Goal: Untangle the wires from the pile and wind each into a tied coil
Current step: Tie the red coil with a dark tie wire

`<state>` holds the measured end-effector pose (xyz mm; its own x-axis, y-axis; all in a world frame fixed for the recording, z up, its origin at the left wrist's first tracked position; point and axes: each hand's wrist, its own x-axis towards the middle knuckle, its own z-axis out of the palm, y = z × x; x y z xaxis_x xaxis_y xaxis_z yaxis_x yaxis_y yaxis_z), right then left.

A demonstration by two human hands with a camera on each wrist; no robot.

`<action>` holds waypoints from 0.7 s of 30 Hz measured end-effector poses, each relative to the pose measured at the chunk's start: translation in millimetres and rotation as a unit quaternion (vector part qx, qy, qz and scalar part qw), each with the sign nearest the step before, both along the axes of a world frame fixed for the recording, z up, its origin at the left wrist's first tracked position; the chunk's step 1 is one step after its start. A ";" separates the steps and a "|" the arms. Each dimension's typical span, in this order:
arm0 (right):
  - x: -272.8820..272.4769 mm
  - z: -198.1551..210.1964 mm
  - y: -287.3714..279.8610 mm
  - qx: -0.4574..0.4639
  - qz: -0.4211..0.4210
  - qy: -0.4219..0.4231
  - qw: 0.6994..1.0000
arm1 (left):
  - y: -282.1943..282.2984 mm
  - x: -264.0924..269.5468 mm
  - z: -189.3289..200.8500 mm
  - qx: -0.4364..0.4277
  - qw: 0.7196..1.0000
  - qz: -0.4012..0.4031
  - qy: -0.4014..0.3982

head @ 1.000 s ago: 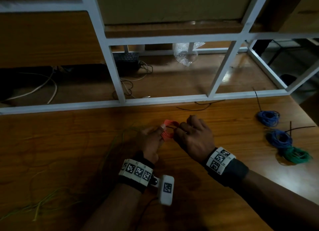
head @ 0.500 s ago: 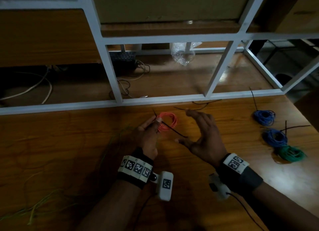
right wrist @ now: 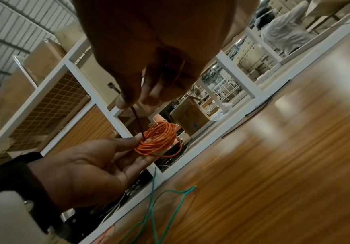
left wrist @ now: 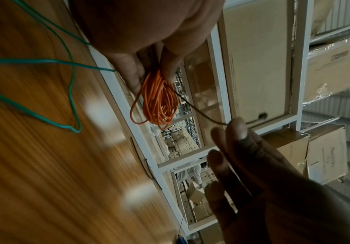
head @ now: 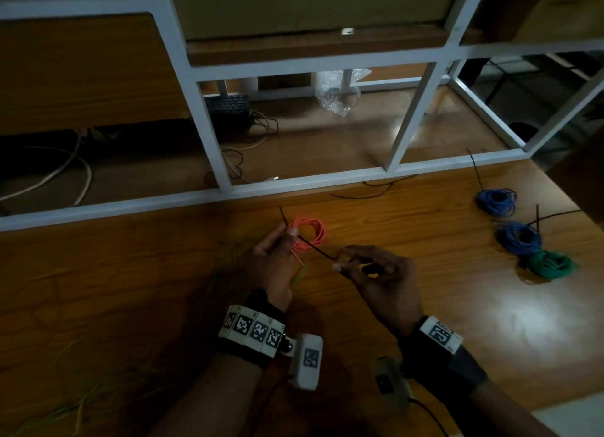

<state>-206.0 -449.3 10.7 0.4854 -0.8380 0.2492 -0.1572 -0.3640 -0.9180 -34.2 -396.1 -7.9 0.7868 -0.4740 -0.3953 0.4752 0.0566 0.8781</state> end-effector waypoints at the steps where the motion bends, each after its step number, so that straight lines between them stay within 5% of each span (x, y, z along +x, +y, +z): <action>1: 3.1 0.2 4.4 -0.001 -0.003 -0.004 1.000 | 3.1 -0.1 -1.0 -0.005 1.000 -0.002 -0.009; 12: 35.7 6.0 34.5 0.013 0.012 -0.025 1.000 | 33.7 9.3 -17.4 -0.023 0.995 -0.037 -0.093; 17: 40.5 11.6 48.0 0.087 0.073 -0.077 0.991 | 39.7 26.0 -17.1 -0.021 0.996 -0.013 -0.091; 21: 34.9 -2.2 48.8 0.137 0.045 -0.084 0.986 | 42.9 41.7 -20.0 -0.012 0.997 0.008 -0.078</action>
<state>-171.0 -400.5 8.5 0.5315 -0.8409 0.1019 0.0268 -0.1036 -0.9943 7.5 -353.2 -27.9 0.8453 -0.4694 -0.2553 0.3310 0.0850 0.9398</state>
